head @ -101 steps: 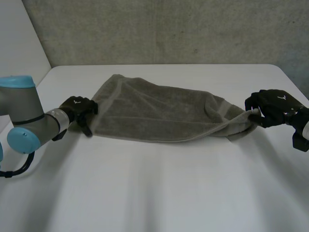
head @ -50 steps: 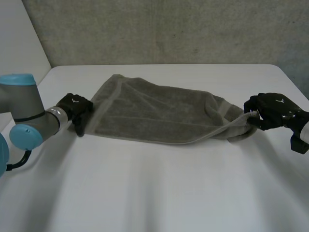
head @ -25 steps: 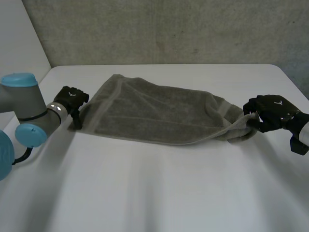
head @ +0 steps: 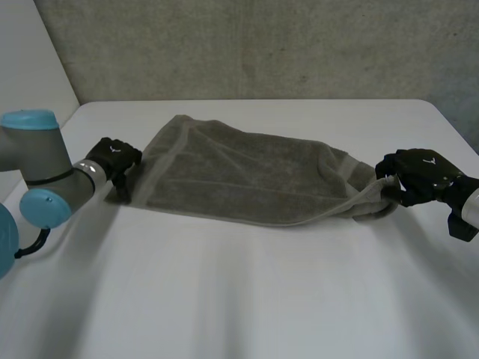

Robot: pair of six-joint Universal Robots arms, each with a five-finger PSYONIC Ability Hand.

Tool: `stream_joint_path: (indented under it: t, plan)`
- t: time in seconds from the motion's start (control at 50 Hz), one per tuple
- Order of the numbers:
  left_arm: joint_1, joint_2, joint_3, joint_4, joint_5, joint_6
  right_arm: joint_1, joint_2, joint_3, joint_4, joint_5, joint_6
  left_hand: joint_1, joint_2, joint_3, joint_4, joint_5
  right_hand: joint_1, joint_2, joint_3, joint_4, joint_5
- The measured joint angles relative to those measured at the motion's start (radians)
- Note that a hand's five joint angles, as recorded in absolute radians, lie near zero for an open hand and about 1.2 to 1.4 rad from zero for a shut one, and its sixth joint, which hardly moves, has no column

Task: Fold the towel.

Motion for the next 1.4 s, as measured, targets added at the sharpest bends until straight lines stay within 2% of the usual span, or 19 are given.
stream_joint_path:
  t: [0.24,0.72,1.04,1.22,1.4]
  plan:
    - [0.002,0.006,-0.018,-0.039,0.004,0.011,0.002,-0.001,0.003,0.000,0.000,0.000,0.000,0.000,0.000,0.000,-0.006,0.000,0.000,0.000,0.000,0.000]
    - [0.001,-0.063,0.039,0.072,-0.006,0.008,0.001,0.003,0.003,-0.001,0.000,-0.003,0.000,0.000,0.000,0.000,-0.010,0.000,0.000,0.000,0.000,0.000]
    - [-0.001,-0.085,0.070,0.075,-0.005,0.007,0.002,0.008,0.005,0.000,0.000,-0.034,0.006,0.005,0.007,0.005,-0.008,0.000,0.000,0.000,0.000,0.000]
    - [-0.001,-0.084,0.071,0.075,0.000,0.003,0.003,0.010,0.006,0.000,0.000,-0.034,0.378,0.376,0.385,0.380,0.096,0.000,0.000,0.000,0.000,0.000]
    - [-0.001,-0.085,0.071,0.075,0.002,0.000,0.003,0.014,0.006,0.000,0.000,-0.035,0.401,0.406,0.412,0.400,0.096,0.000,0.000,0.000,0.000,0.000]
